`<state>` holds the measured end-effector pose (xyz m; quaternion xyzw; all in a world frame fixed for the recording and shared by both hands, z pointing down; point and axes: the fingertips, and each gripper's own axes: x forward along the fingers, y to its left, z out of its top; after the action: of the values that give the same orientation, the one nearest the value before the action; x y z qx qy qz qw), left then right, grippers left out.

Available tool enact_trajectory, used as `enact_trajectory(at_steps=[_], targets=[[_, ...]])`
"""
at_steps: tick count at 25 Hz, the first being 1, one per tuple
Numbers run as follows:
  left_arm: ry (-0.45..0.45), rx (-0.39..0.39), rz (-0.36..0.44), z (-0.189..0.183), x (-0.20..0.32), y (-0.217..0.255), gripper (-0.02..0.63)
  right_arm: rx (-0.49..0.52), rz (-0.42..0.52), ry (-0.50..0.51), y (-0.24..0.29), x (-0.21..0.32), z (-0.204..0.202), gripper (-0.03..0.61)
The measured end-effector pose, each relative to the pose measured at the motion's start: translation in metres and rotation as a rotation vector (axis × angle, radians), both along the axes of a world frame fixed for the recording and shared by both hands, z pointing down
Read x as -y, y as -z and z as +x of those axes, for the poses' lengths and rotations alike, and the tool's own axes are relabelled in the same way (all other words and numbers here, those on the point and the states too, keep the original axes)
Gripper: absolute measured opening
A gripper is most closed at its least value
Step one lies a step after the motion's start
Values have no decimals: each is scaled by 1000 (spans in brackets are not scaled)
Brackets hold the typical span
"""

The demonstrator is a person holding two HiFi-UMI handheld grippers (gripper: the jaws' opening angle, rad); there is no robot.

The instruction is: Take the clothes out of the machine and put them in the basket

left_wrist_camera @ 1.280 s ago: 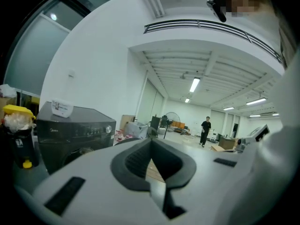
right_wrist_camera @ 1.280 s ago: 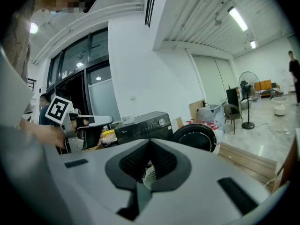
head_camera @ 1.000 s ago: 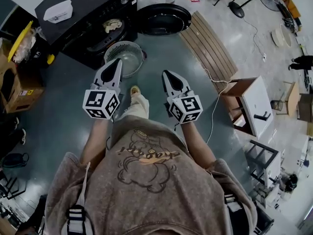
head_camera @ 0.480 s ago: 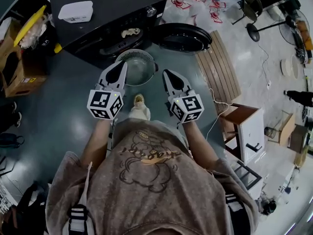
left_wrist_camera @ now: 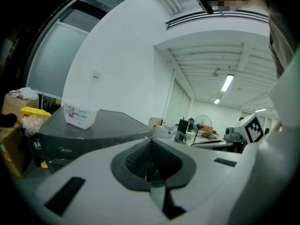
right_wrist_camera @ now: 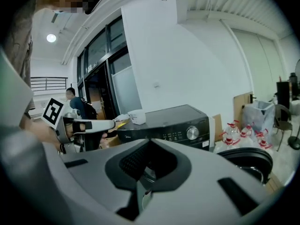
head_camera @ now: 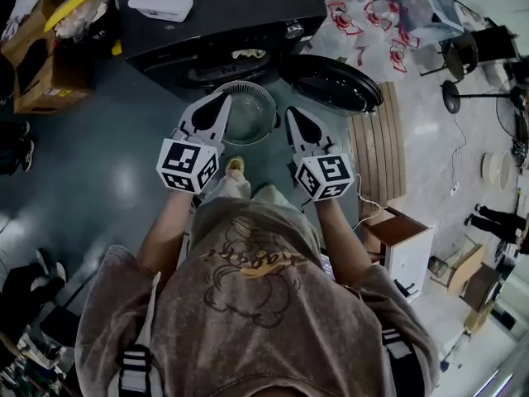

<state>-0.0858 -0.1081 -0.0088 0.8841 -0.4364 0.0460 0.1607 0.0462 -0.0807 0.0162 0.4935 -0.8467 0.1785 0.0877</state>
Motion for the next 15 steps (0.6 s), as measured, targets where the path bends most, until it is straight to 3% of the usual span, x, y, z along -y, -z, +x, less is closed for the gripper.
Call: enact_trajectory(at_steps=[5, 9, 15], targets=[[84, 22, 4, 6, -7, -20, 6, 25, -9, 97, -17, 7, 6, -3], [119, -10, -8, 17, -13, -40, 6, 77, -10, 148, -34, 15, 12, -3], [147, -17, 3, 15, 2, -100, 6, 127, -11, 166, -93, 33, 12, -2]])
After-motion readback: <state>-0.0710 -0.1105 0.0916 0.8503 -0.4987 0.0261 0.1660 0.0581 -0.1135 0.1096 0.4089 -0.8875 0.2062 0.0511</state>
